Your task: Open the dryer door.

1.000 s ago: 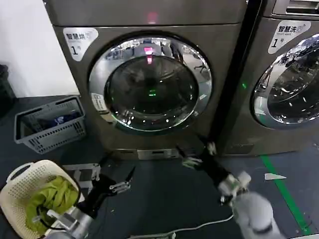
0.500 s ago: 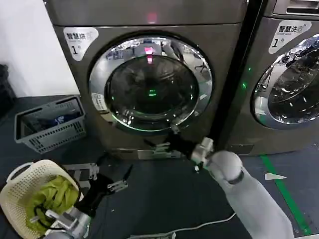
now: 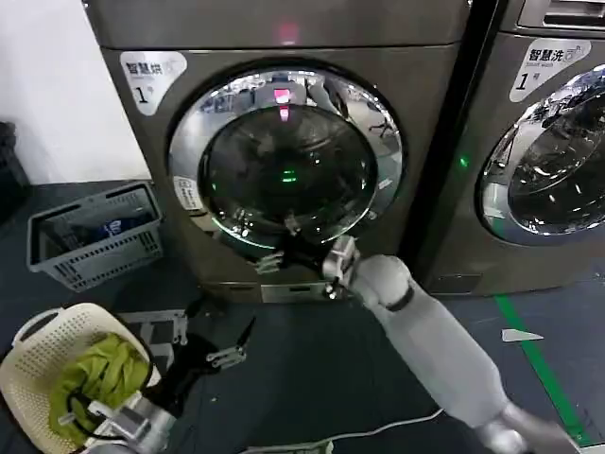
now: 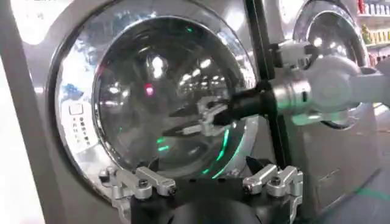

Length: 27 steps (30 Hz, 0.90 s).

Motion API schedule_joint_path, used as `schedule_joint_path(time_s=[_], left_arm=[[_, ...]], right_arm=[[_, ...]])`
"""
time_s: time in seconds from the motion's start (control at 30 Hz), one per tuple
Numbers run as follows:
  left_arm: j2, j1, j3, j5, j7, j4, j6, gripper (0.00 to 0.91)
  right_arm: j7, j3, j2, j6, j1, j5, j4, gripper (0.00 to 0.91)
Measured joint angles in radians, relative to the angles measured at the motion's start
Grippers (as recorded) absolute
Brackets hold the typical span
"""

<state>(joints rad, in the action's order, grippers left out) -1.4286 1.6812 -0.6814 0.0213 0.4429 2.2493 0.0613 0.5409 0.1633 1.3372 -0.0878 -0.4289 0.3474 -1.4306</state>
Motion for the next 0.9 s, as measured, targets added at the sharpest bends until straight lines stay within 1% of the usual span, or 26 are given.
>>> schedule_joint_path(time_s=[0.37, 0.5, 0.63, 0.9], left_arm=[[-0.007, 0.01, 0.0, -0.026, 0.0, 0.005, 0.001, 0.907], [-0.012, 0.012, 0.004, -0.041, 0.0, 0.005, -0.007, 0.907], [-0.012, 0.014, 0.005, -0.044, -0.001, 0.006, -0.012, 0.907], [-0.021, 0.032, 0.017, -0.06, -0.006, 0.013, -0.016, 0.907]], right_arm=[[0.026, -0.022, 0.124, 0.026, 0.072, -0.074, 0.17, 0.907], [0.039, -0.011, 0.156, 0.026, 0.097, -0.077, 0.223, 0.907], [0.05, -0.009, 0.178, 0.045, 0.115, -0.099, 0.257, 0.907], [0.046, 0.015, 0.226, 0.051, 0.155, -0.101, 0.322, 0.907]])
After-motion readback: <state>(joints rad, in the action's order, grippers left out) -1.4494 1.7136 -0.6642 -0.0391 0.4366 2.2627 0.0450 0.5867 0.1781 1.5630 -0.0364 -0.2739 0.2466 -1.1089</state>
